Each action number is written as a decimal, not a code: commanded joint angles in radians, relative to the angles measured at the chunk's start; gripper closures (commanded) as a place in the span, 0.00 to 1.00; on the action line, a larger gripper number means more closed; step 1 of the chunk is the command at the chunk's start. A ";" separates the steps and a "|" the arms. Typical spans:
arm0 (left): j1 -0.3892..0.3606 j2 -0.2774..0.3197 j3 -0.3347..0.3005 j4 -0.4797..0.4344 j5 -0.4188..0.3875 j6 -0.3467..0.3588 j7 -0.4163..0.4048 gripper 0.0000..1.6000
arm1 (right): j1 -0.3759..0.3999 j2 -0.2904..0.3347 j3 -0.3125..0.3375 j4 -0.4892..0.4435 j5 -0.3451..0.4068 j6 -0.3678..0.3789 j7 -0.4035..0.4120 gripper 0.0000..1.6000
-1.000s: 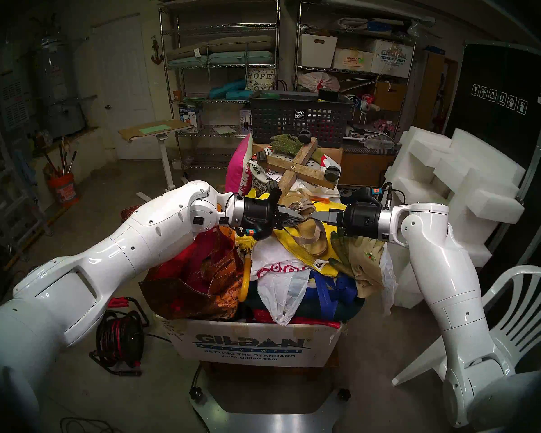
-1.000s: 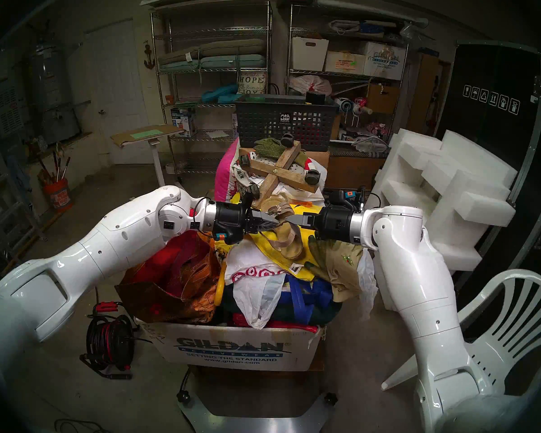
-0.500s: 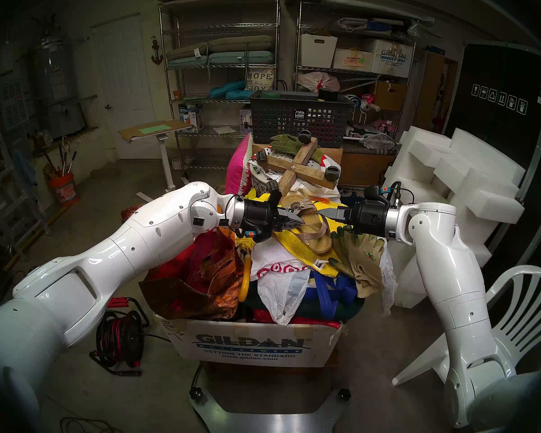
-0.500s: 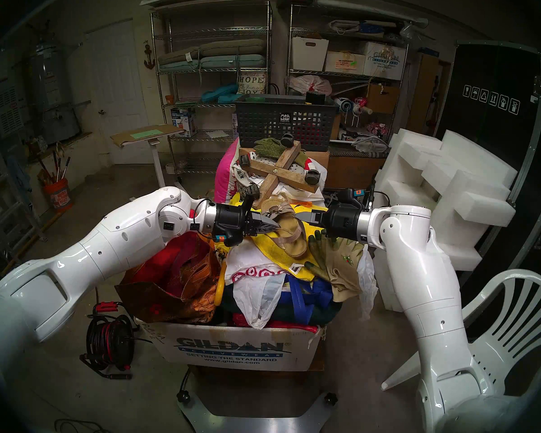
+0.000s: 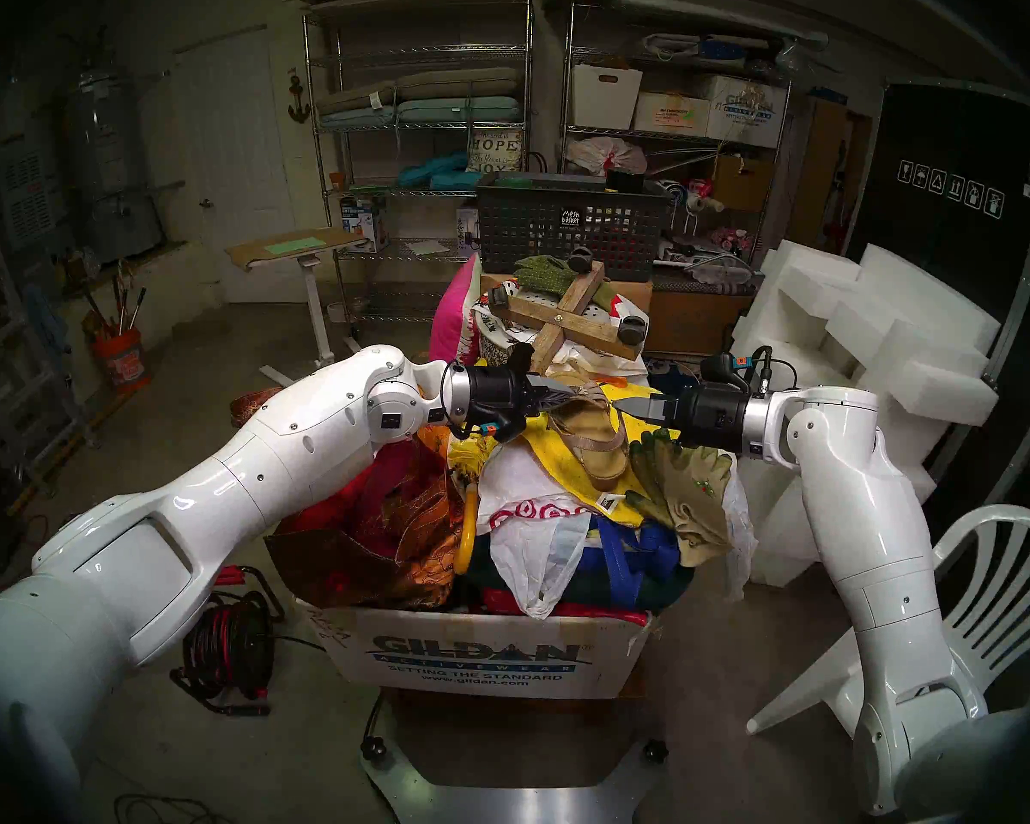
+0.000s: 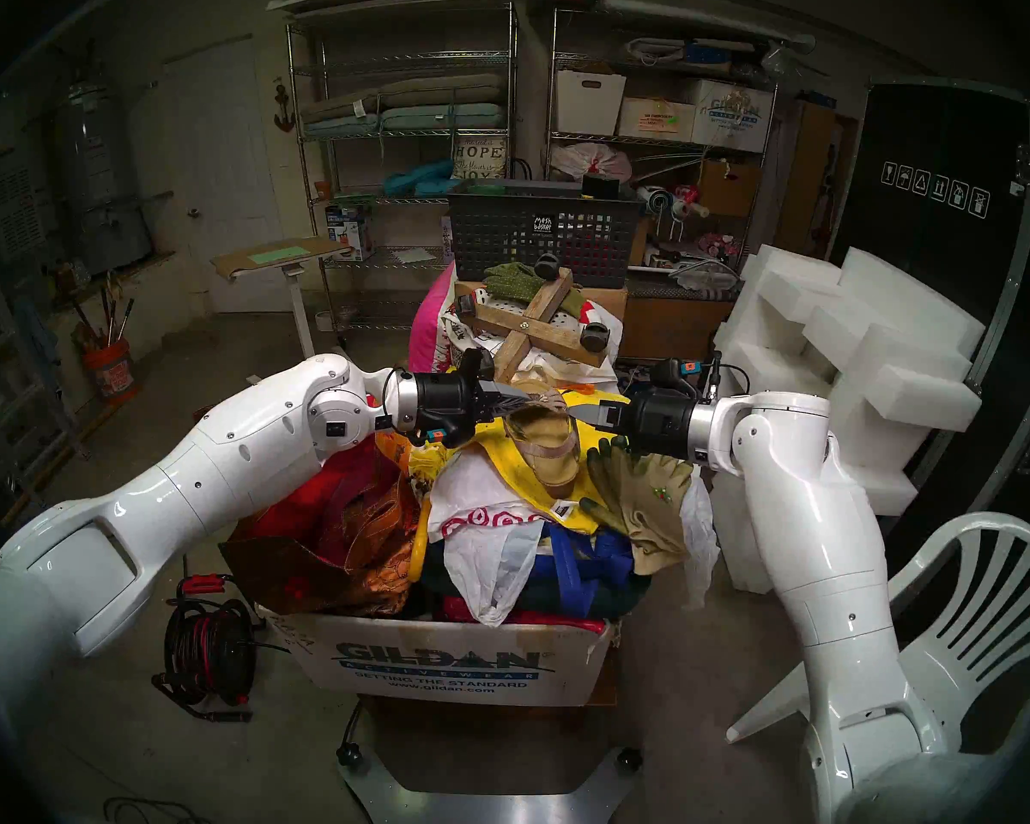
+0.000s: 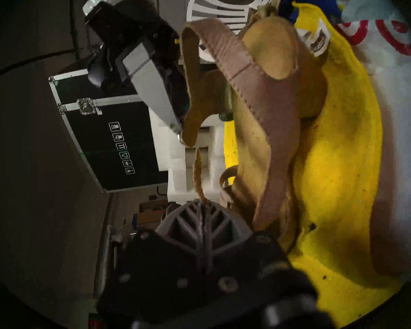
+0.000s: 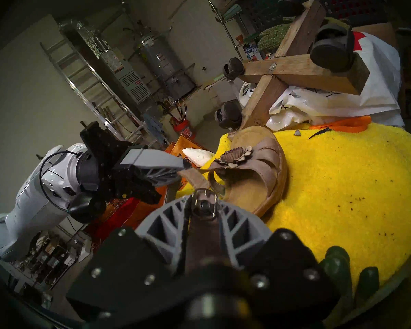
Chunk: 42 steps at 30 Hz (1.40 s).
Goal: Unbuckle a shoe
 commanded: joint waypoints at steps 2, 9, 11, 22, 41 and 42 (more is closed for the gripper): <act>0.003 -0.027 -0.026 -0.021 -0.006 0.066 0.027 1.00 | 0.005 0.001 0.007 -0.031 0.009 -0.002 0.007 0.74; 0.012 -0.031 -0.033 -0.039 -0.035 0.134 -0.009 0.88 | -0.004 0.019 -0.007 -0.052 -0.019 -0.013 -0.003 0.67; 0.020 -0.027 -0.035 -0.050 -0.042 0.147 -0.011 0.72 | -0.011 0.015 -0.004 -0.067 -0.023 -0.014 -0.011 0.63; 0.085 -0.029 -0.083 -0.124 -0.199 0.244 -0.098 0.52 | -0.032 0.039 -0.029 -0.157 -0.115 -0.067 -0.067 0.60; 0.148 -0.041 -0.214 -0.259 -0.603 0.428 -0.285 0.30 | -0.046 0.066 -0.070 -0.253 -0.248 -0.145 -0.149 0.46; 0.150 -0.040 -0.222 -0.267 -0.634 0.454 -0.308 0.33 | -0.048 0.069 -0.077 -0.262 -0.267 -0.156 -0.161 0.45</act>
